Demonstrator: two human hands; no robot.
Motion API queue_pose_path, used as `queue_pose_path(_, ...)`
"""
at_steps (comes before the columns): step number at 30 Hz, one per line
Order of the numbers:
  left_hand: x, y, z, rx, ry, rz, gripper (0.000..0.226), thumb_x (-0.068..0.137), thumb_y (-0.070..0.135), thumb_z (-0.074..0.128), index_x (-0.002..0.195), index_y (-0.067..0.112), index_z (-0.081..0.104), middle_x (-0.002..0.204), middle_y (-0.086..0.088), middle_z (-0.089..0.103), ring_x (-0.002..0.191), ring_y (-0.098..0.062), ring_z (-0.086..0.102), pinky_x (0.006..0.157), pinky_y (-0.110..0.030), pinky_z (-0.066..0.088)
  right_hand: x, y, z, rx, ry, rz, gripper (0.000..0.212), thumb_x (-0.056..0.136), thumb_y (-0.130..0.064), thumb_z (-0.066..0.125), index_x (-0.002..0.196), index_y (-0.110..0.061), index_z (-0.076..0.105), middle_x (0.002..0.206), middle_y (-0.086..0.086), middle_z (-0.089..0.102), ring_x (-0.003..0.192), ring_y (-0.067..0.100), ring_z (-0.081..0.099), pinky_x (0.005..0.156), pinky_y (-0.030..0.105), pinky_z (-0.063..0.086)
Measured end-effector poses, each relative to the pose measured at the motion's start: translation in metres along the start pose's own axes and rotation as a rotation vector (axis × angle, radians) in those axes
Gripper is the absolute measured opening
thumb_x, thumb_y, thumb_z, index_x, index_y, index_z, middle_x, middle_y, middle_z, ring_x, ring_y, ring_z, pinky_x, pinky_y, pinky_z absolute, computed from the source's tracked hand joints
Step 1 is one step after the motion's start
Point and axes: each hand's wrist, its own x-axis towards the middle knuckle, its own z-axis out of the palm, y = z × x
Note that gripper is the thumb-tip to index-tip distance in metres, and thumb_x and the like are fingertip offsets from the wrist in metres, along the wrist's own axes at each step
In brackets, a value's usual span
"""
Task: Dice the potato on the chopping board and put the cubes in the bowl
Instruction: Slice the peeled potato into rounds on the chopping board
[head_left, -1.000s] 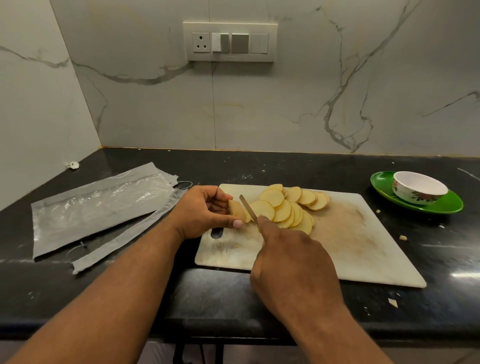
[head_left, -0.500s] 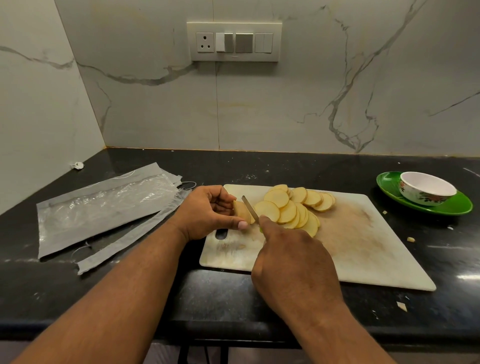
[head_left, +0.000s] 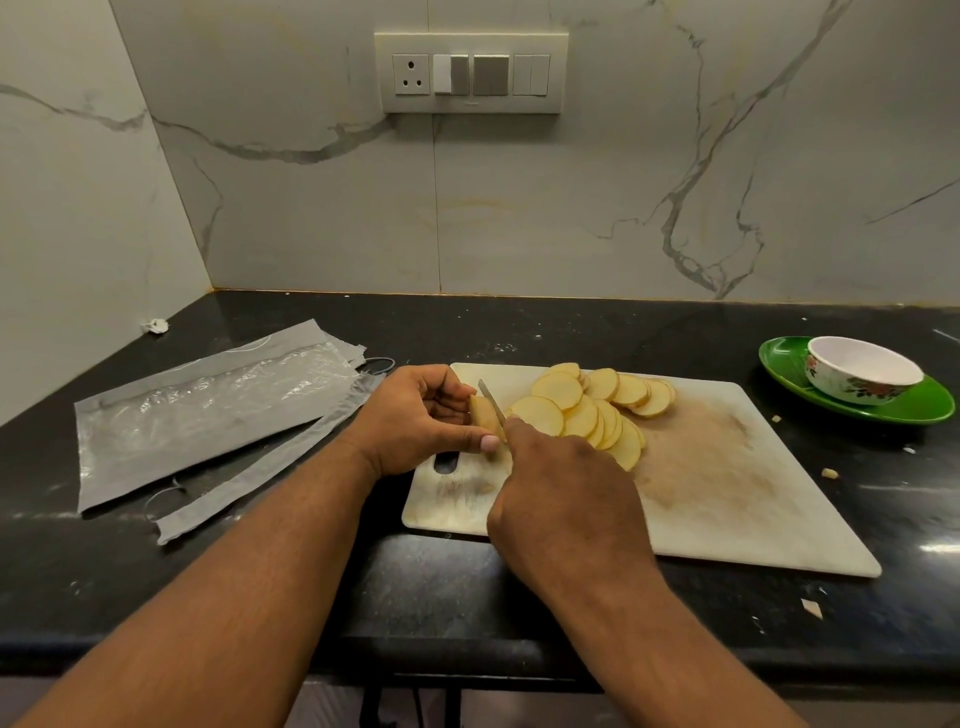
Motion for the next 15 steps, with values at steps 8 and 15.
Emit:
queue_pose_path(8,0.001,-0.001,0.002,0.004,0.001,0.015,0.064,0.049,0.033,0.097,0.103,0.009,0.072,0.1,-0.01,0.077,0.093,-0.023,0.076,0.084,-0.03,0.063,-0.018,0.004,0.0,-0.009,-0.042,-0.014,0.054,0.098,-0.029,0.051,0.149,-0.032,0.033,0.124,-0.002,0.06,0.104,0.017,0.059,0.079,0.028,0.045)
queue_pose_path(15,0.001,-0.002,0.002,-0.034,-0.006,0.025,0.067,0.051,0.024,0.096,0.104,-0.006,0.067,0.095,-0.013,0.079,0.093,-0.029,0.077,0.082,-0.032,0.064,0.0,-0.002,0.009,0.02,-0.021,0.002,0.03,0.099,-0.024,0.046,0.129,-0.029,0.051,0.096,-0.003,0.059,0.078,0.014,0.049,0.065,0.027,0.043)
